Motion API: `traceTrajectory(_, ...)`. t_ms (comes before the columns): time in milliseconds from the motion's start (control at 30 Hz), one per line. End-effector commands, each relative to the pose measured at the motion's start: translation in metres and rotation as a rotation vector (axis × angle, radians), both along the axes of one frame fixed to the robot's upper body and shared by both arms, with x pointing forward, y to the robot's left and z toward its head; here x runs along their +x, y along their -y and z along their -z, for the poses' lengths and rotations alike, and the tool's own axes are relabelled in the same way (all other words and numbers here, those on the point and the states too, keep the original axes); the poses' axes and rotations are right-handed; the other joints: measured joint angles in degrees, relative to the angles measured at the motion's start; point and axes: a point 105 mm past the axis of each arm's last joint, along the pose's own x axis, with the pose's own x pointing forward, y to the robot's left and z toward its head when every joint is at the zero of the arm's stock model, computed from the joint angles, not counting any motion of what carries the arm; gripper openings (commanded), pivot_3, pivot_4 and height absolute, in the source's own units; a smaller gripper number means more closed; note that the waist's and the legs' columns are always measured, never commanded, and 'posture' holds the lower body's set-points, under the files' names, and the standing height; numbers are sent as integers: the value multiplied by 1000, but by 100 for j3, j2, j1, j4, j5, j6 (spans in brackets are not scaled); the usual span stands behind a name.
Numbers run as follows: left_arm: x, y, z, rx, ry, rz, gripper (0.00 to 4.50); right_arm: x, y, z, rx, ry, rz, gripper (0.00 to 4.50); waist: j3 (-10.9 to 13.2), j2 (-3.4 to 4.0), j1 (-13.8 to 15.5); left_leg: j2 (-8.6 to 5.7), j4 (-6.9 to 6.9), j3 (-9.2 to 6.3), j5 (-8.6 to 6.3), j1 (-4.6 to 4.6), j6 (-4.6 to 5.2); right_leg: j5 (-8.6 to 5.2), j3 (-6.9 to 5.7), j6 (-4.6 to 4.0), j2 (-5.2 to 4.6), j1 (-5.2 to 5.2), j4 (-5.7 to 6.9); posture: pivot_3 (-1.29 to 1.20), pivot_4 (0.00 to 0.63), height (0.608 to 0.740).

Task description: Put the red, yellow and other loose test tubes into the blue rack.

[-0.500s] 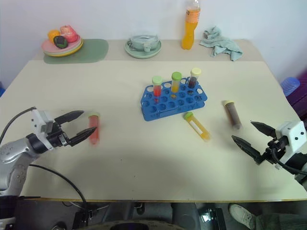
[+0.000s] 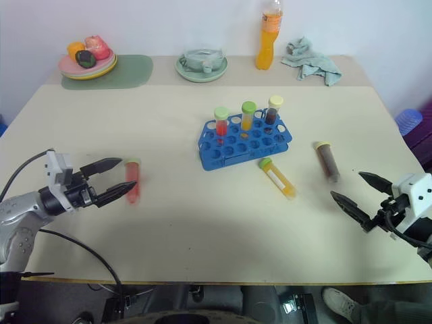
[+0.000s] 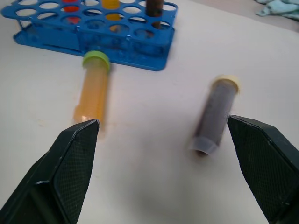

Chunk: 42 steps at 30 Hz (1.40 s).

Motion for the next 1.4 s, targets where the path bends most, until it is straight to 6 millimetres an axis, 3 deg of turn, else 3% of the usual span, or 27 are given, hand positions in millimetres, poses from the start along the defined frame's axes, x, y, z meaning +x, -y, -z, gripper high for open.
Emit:
traceTrajectory(33, 0, 7, -18, 11, 60, 41, 4440, -1, 6, -7, 0, 43, 10, 4500, 0, 0, 2, 0, 0, 0, 1, 0, 1, 0, 0, 0, 2, 0, 0, 0, 150, 740)
traceTrajectory(300, -6, 37, -33, 36, 114, 236, 4440, 21, 0, -14, 7, -25, 91, 4500, -1, 2, -11, 0, 1, 0, 1, 0, 1, 2, 1, -2, -1, 0, 1, 0, 150, 740)
traceTrajectory(433, -18, 56, -36, 46, 101, 413, 4440, 56, 4, -17, -61, -164, 234, 4500, 1, 6, -61, 7, 2, 18, 5, -1, 0, 11, 14, -18, -5, 1, 8, 0, 150, 740)
traceTrajectory(700, -28, 70, -37, 164, 70, 645, 4440, 111, -14, -33, 5, -403, 241, 4500, 5, 11, -153, 8, 0, 29, 8, -15, 3, 13, 15, -22, 6, -12, 9, 0, 150, 740)
traceTrajectory(1000, -29, 72, -41, 191, 77, 667, 4440, 125, -12, -22, 4, -548, 221, 4500, 5, 11, -159, 4, 6, 49, 7, -28, 12, 25, 16, 0, 8, -22, 20, 0, 150, 740)
traceTrajectory(1400, -31, 75, -41, 178, 75, 677, 4440, 163, -14, -4, -35, -592, 237, 4500, 5, 11, -242, 8, 5, 92, 8, -17, 10, 31, 37, 17, 16, -29, 35, 0, 150, 740)
